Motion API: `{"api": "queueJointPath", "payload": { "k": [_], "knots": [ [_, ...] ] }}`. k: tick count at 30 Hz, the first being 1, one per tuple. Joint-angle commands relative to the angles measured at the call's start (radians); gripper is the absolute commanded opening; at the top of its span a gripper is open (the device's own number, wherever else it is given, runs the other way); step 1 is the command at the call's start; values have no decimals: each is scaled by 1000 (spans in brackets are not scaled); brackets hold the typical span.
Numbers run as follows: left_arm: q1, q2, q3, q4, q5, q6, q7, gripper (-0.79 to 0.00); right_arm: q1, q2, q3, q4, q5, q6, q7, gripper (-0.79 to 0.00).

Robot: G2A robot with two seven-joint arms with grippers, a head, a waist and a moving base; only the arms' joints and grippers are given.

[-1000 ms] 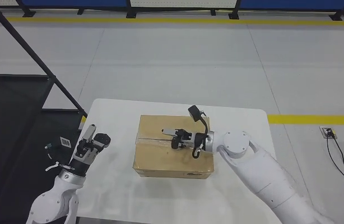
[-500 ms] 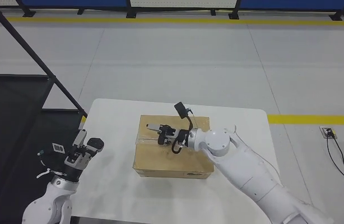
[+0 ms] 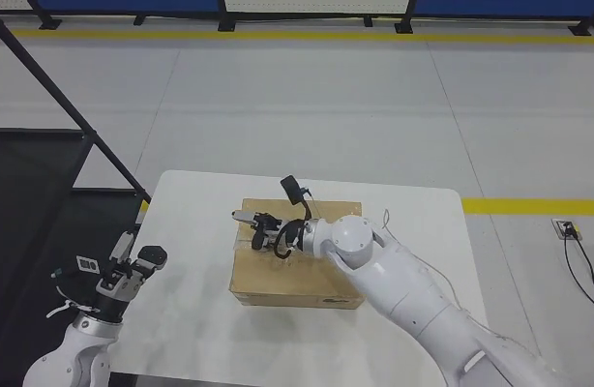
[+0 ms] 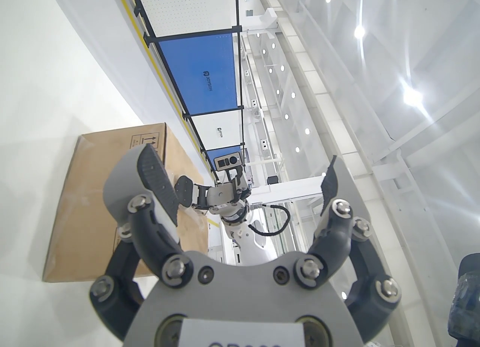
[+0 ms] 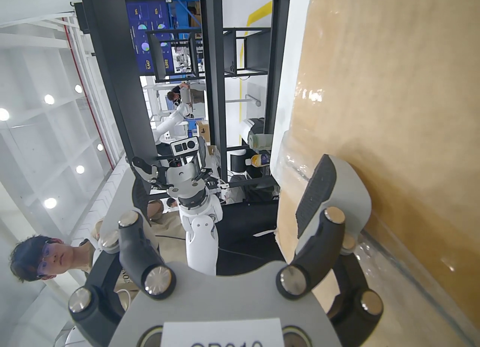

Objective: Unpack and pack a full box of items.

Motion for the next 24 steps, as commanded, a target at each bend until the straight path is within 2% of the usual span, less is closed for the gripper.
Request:
{"api": "queueJointPath", "payload": {
  "k": [1,7,12,19,24],
  "knots": [
    [-1,1,-3,5,-3,0,-5,0,8,-16,-7,23,9,-11,14,0],
    [-4,6,-6,13,-9,2,-17,0,28,-57,-22,87,10,-38,50,0],
    [-9,8,-2,20,-11,1,-25,0,37,-63,-6,124,0,-69,113,0],
    [-22,11,19,21,-2,8,-30,0,9,-27,52,100,-58,-100,147,0],
    [-29,13,35,16,10,11,-28,0,-36,15,116,33,-98,-75,152,0]
  ]
}}
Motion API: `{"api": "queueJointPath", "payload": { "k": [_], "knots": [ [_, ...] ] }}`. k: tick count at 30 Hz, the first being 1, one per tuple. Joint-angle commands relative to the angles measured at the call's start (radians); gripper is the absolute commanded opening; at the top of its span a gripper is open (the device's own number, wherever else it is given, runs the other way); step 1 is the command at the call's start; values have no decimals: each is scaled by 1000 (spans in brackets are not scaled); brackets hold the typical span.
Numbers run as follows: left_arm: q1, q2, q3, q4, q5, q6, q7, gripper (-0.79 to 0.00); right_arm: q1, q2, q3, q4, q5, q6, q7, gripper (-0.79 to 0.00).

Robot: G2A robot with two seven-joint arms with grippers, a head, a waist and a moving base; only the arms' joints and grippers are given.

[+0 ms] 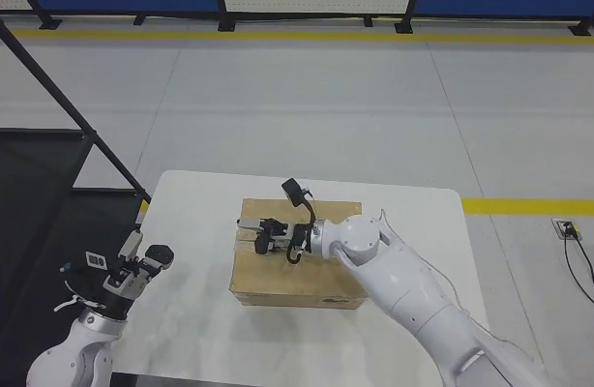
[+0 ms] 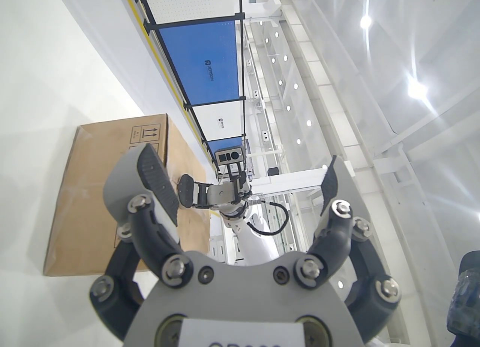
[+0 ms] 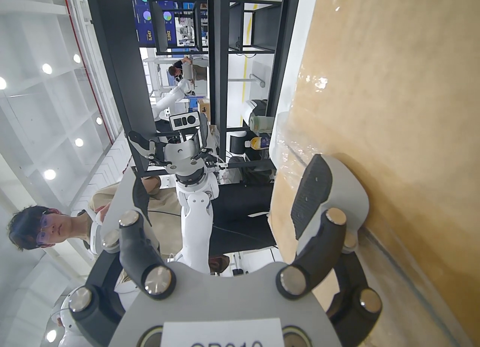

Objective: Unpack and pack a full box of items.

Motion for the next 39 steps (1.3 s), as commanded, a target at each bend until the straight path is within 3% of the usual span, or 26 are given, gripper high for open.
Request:
{"api": "queueJointPath", "payload": {
  "k": [1,6,20,39],
  "knots": [
    [-2,1,5,-1,4,1,2,0,-19,16,28,-26,-4,11,15,0],
    [-7,2,18,-3,13,5,9,0,-77,64,108,-108,-29,35,77,0],
    [-26,5,58,-9,35,18,28,0,-260,175,330,-380,-176,167,86,0],
    [-55,11,91,-13,58,37,48,0,-422,255,524,-580,-293,296,122,0]
  ]
}}
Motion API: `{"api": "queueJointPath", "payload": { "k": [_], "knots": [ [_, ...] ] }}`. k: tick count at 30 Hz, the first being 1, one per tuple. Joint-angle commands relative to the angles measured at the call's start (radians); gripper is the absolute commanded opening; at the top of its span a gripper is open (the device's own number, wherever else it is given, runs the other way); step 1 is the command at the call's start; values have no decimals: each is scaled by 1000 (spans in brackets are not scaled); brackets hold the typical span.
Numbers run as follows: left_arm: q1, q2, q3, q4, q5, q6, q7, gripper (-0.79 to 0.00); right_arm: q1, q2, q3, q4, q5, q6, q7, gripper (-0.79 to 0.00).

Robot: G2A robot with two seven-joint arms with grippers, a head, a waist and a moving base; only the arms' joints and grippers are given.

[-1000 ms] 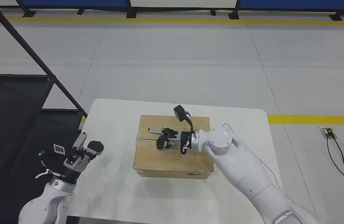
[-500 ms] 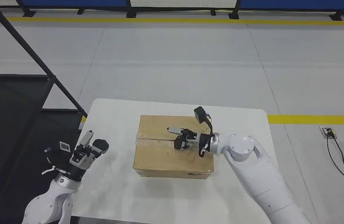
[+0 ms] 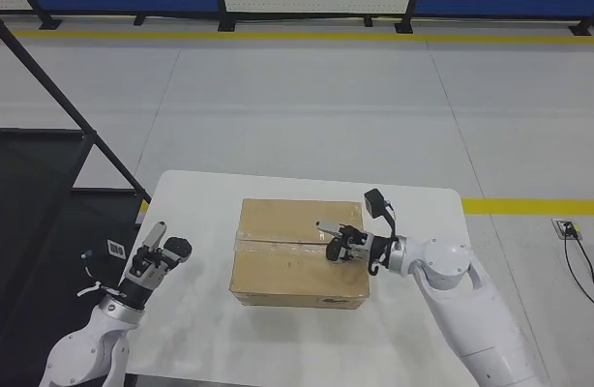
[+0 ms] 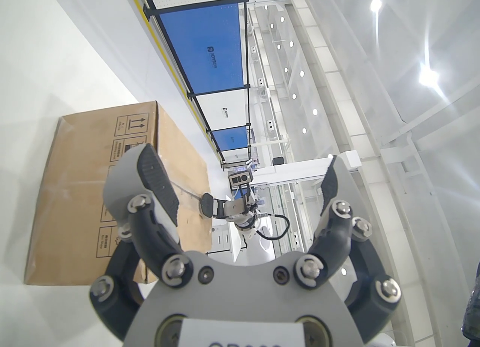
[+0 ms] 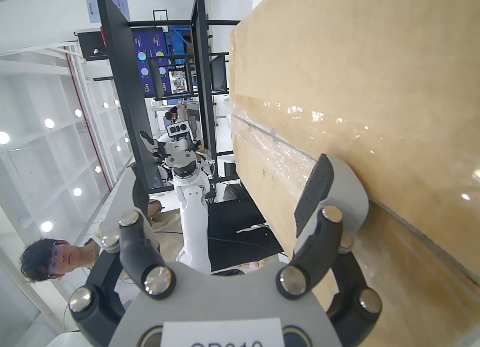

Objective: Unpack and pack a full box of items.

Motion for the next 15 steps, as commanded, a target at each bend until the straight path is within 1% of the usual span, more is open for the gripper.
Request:
{"api": "queueJointPath", "payload": {
  "k": [1,4,7,12,15],
  "knots": [
    [-4,0,5,-1,4,3,1,0,-11,6,11,-14,-9,10,8,0],
    [-11,1,13,0,10,8,0,0,-31,15,31,-39,-21,21,17,0],
    [-19,2,20,1,14,13,-1,0,-53,23,54,-66,-38,34,-1,0],
    [-30,4,29,3,18,18,-2,0,-85,35,90,-104,-34,47,-2,0],
    [-34,5,32,6,19,18,-2,0,-92,38,91,-117,-29,45,0,0]
  ]
}}
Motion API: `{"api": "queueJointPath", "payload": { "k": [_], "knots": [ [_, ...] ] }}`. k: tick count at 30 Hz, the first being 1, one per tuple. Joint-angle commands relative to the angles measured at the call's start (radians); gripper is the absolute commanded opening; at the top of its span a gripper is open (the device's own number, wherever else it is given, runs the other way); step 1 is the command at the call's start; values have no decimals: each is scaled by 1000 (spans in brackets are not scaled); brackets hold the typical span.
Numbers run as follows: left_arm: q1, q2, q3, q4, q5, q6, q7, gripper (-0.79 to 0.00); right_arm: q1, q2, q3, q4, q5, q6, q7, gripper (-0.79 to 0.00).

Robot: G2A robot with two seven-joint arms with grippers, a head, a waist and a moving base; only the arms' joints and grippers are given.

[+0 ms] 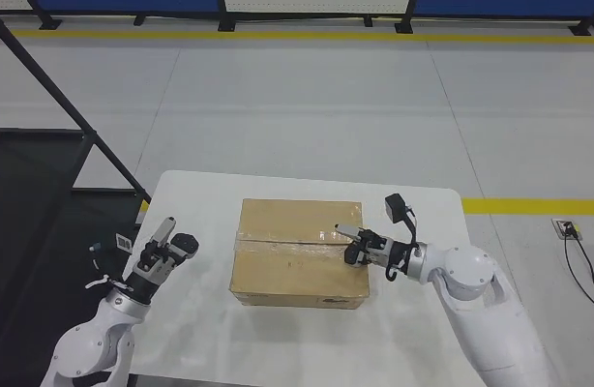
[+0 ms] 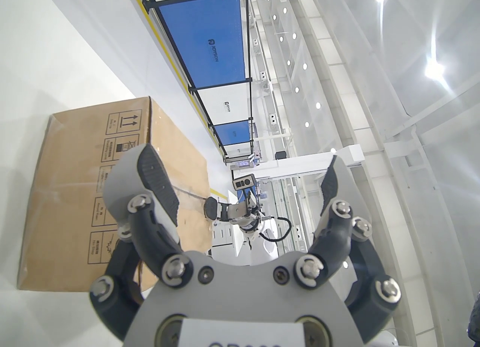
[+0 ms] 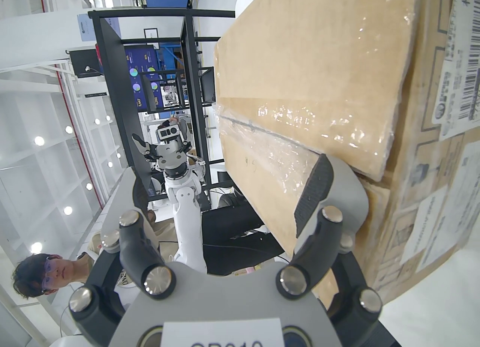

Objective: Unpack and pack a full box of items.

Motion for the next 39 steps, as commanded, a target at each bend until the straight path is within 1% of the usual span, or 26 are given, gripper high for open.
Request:
{"api": "queueJointPath", "payload": {
  "k": [1,4,10,17,24,33,39],
  "knots": [
    [-2,1,1,2,0,0,0,0,3,-1,-8,-1,5,-2,-3,0],
    [-5,2,2,5,0,0,4,0,23,-6,-39,21,25,-16,-11,0],
    [-1,4,-8,11,-10,-3,10,0,98,-27,-115,103,70,-63,-38,0],
    [13,7,-31,16,-33,-13,19,0,198,-62,-229,215,105,-82,-65,0],
    [24,11,-52,27,-55,-21,15,0,295,-113,-358,320,150,-126,-86,0],
    [33,17,-83,45,-89,-35,-6,0,398,-196,-516,440,201,-162,-111,0],
    [39,21,-107,60,-107,-42,-24,0,442,-245,-583,509,214,-234,-122,0]
  ]
}}
